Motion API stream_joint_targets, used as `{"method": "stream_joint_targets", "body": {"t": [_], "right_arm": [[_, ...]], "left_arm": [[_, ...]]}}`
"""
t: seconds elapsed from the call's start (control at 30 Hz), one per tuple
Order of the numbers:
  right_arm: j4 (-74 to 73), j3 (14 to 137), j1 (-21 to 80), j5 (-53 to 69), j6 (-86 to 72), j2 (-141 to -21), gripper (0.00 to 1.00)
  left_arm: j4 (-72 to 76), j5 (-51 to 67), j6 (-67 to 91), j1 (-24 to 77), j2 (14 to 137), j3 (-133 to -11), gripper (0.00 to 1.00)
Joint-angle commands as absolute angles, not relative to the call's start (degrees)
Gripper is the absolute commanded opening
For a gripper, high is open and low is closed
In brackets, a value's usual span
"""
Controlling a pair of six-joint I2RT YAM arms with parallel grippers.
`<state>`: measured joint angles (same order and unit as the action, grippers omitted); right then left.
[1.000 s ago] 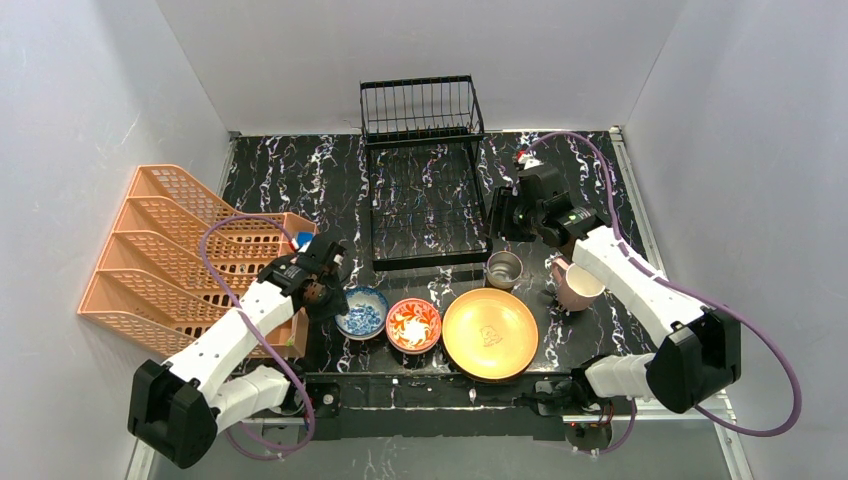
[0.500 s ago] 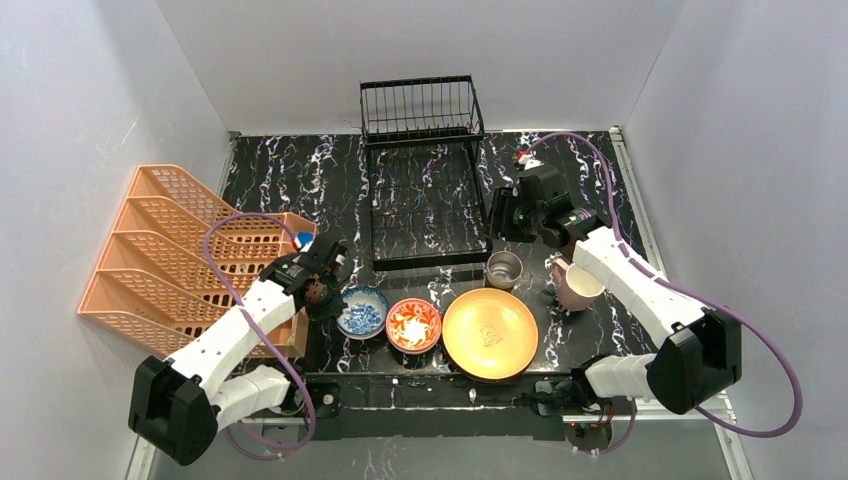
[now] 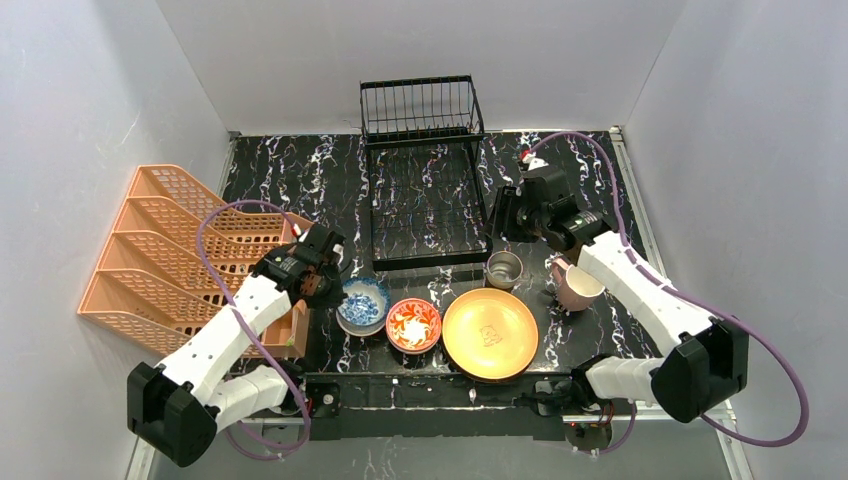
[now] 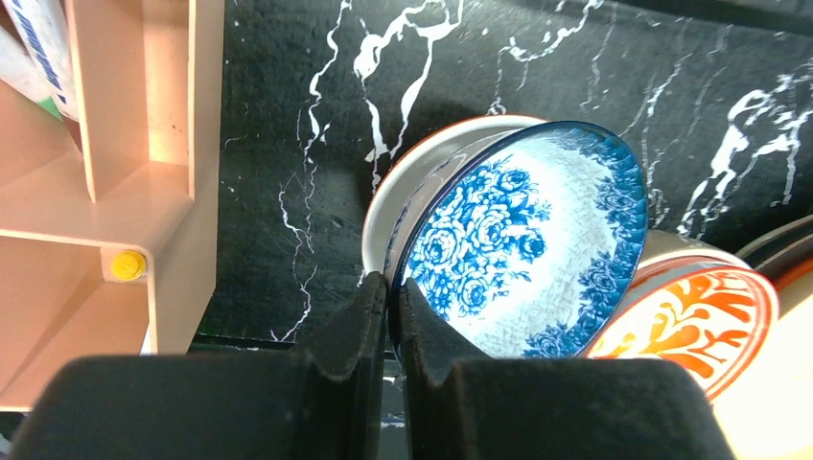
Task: Load the mixed dishes into the dish rack
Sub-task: Pick up the bowl from the center of the board.
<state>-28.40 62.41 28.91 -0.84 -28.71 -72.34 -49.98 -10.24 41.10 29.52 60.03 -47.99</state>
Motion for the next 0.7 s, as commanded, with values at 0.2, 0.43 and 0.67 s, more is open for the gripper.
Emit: {"method": "stream_joint_targets", "body": {"t": [0.2, 0.43, 0.67], "right_arm": [[-26.89, 63.31, 29.16, 3.48, -30.38, -69.10, 0.58], [-25.92, 64.24, 29.12, 8.69, -32.41, -66.78, 0.61], [-24.58, 63.48, 29.13, 11.46, -35.07, -62.38, 0.77]], "left_arm": [[-55.63, -13.14, 38.17, 29.88, 59.16, -59.71, 0.00], [-54.41, -10.77, 37.36, 29.88, 59.64, -67.16, 0.00], [-44.77, -5.04, 37.19, 29.88, 59.98, -67.38, 0.00]]}}
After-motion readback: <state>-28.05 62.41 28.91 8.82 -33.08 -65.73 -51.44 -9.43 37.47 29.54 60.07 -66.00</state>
